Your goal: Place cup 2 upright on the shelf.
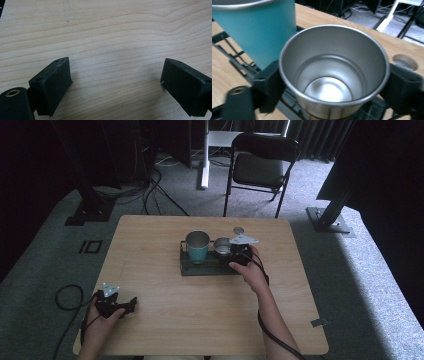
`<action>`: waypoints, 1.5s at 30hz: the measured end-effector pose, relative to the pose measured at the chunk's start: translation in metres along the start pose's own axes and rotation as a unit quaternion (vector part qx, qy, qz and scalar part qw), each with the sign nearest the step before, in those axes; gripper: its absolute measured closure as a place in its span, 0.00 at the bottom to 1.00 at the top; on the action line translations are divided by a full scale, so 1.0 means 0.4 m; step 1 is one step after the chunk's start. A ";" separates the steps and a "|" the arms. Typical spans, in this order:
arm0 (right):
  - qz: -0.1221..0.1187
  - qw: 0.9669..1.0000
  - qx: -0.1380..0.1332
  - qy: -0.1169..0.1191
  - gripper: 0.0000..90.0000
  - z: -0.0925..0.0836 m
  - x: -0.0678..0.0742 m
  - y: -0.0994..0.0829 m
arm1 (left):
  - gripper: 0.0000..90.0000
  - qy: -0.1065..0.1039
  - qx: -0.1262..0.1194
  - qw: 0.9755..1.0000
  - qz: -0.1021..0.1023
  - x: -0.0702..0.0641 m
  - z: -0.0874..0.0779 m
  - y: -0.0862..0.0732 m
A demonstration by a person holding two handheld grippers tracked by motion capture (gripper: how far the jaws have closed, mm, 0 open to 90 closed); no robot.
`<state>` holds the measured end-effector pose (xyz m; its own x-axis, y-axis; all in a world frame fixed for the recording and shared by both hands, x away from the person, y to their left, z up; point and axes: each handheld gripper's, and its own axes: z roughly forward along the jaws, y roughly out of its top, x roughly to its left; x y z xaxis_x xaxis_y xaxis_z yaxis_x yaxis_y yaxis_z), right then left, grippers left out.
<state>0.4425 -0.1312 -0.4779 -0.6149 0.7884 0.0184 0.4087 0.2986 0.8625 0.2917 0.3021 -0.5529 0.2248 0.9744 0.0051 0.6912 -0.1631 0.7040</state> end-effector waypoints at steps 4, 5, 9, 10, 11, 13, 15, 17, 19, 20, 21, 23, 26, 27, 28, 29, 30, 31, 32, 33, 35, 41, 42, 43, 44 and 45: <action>0.001 1.000 -0.009 0.003 0.14 -0.010 0.001 0.002 | 0.11 0.000 0.000 1.000 0.000 0.000 0.000 0.000; 0.001 1.000 -0.011 0.001 0.14 -0.013 0.000 0.003 | 0.11 0.000 0.000 1.000 0.000 0.000 0.000 0.000; -0.003 1.000 -0.013 -0.001 0.14 -0.023 -0.005 0.004 | 0.11 0.000 0.000 1.000 0.000 0.000 0.000 0.000; -0.005 1.000 -0.012 0.001 0.14 -0.030 -0.005 0.003 | 0.11 0.000 0.000 1.000 0.000 0.000 0.000 0.000; -0.002 1.000 -0.013 0.003 0.14 -0.034 -0.005 0.001 | 0.11 0.000 0.000 1.000 0.000 0.000 0.000 0.000; 0.004 1.000 -0.015 0.006 0.14 -0.042 -0.008 -0.003 | 0.11 0.000 0.000 1.000 0.001 0.000 0.000 0.000; 0.006 1.000 -0.017 0.006 0.14 -0.046 -0.009 -0.005 | 0.11 0.000 0.000 1.000 0.000 0.000 0.000 0.000; 0.007 1.000 -0.021 0.006 0.14 -0.056 -0.014 -0.012 | 0.11 0.000 0.000 1.000 0.000 0.000 0.000 0.000; 0.005 1.000 -0.024 0.007 0.14 -0.063 -0.016 -0.017 | 0.11 0.000 0.000 1.000 0.000 0.000 0.000 0.000; 0.005 1.000 -0.026 0.007 0.14 -0.067 -0.017 -0.019 | 0.11 0.000 0.000 1.000 0.000 0.000 0.000 0.000; 0.007 1.000 -0.029 0.007 0.14 -0.071 -0.018 -0.022 | 0.11 0.000 0.000 1.000 0.000 0.000 0.000 0.000; 0.009 0.999 -0.032 0.009 0.14 -0.079 -0.020 -0.027 | 0.11 0.000 0.000 1.000 0.001 0.000 0.000 0.000; 0.009 0.999 -0.034 0.008 0.14 -0.091 -0.024 -0.033 | 0.11 0.000 0.000 1.000 0.000 0.000 0.000 0.000; 0.009 0.999 -0.034 0.005 0.14 -0.095 -0.026 -0.034 | 0.11 0.000 0.000 1.000 0.001 0.000 0.000 0.000; 0.009 0.999 -0.036 0.004 0.14 -0.100 -0.028 -0.036 | 0.11 0.000 0.000 1.000 0.001 0.000 0.000 0.000; 0.009 0.999 -0.038 0.004 0.14 -0.104 -0.030 -0.037 | 0.11 0.000 0.000 1.000 0.000 0.000 0.000 0.000; 0.010 0.999 -0.039 0.003 0.14 -0.109 -0.032 -0.038 | 0.11 0.000 0.000 1.000 0.000 0.000 0.000 0.000; 0.012 0.999 -0.041 0.002 0.14 -0.114 -0.033 -0.039 | 0.11 0.000 0.000 1.000 0.000 0.000 0.000 0.000; 0.011 0.999 -0.042 0.002 0.14 -0.118 -0.035 -0.041 | 0.11 0.000 0.000 1.000 0.000 0.000 0.000 0.000; 0.011 0.999 -0.043 0.001 0.14 -0.123 -0.036 -0.044 | 0.11 0.000 0.000 1.000 0.000 0.000 0.000 0.000; 0.014 0.999 -0.046 0.000 0.14 -0.134 -0.039 -0.051 | 0.11 0.000 0.000 1.000 0.000 0.000 0.000 0.000; 0.021 0.999 -0.047 -0.007 0.14 -0.162 -0.054 -0.077 | 0.11 0.000 0.000 1.000 0.001 0.000 0.000 0.000; 0.022 0.999 -0.047 -0.008 0.14 -0.167 -0.057 -0.081 | 0.11 0.000 0.000 1.000 0.000 0.000 0.000 0.000; 0.023 0.999 -0.047 -0.009 0.14 -0.171 -0.059 -0.085 | 0.11 0.000 0.000 1.000 0.000 0.000 0.000 0.000; 0.022 0.999 -0.048 -0.011 0.14 -0.177 -0.062 -0.091 | 0.11 0.000 0.000 1.000 0.000 0.000 0.000 0.000; 0.022 0.999 -0.048 -0.011 0.14 -0.177 -0.062 -0.091 | 0.11 0.000 0.000 1.000 0.000 0.000 0.000 0.000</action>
<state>0.3952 -0.1998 -0.4738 -0.5829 0.8112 0.0466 0.3677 0.2122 0.9054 0.2916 0.3022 -0.5529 0.2254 0.9742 0.0057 0.6915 -0.1641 0.7035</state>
